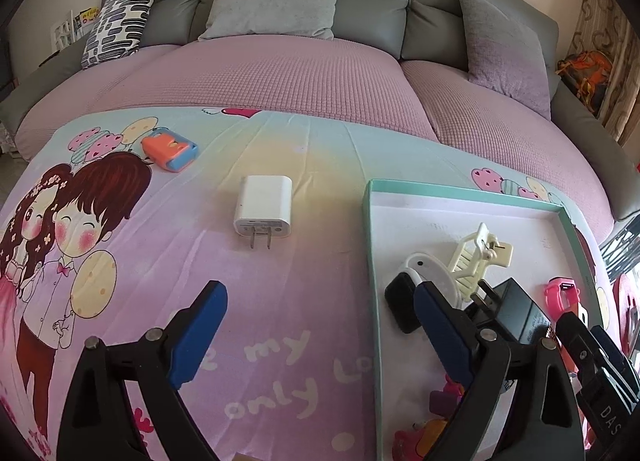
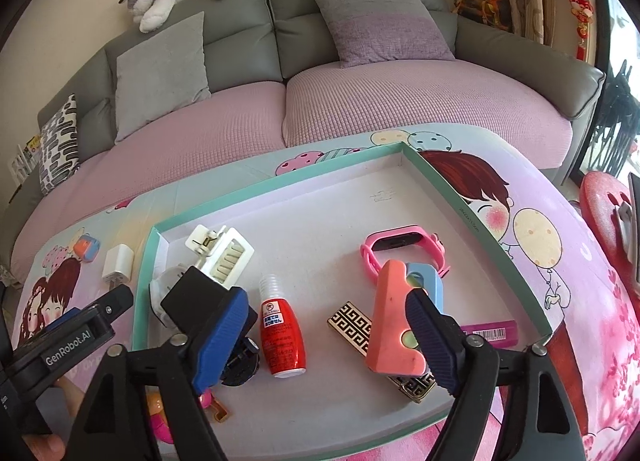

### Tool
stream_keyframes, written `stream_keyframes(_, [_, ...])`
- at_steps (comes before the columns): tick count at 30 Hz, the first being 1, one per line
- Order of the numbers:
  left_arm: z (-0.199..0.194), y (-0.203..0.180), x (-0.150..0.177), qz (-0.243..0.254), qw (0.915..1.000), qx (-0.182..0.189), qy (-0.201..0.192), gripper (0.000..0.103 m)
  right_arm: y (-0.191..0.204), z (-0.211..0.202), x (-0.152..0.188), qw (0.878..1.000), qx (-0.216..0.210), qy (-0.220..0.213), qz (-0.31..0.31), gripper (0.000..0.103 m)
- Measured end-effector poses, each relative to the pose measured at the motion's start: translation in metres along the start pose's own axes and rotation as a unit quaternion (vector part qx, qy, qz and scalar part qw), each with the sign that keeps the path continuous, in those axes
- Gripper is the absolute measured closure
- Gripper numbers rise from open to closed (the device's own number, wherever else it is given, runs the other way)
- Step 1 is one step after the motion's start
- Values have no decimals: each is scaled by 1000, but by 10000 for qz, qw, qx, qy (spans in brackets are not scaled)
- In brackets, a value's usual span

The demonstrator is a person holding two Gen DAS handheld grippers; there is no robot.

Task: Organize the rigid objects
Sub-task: 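Withdraw both grippers from the tray toward the remaining items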

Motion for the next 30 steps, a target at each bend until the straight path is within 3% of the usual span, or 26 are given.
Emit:
stream_keyframes(3, [2,11,-2,-131,9997,-162,-110,0,3,1,0,10000,-11,-22,-47,0])
stream_keyframes(12, [0,56,-10,-651,9952,-671,-295,0,12,3,1,10000,-74,-3,-64,0])
stream_keyframes(30, [-16,94,-21,-832,9944,-474,-440,0,57,-6,-2,9985,-288,-193,-434,0])
Point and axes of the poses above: each gripper's, at about its wrist camera, not at the fingertips, and z roughly the way its jaws point, y to its left, x to its underside, the point moved 1 cm from there along z, roughly the way its jaws point, and after that the axes turned 6 degrees about -z, right-handed, at the moved point
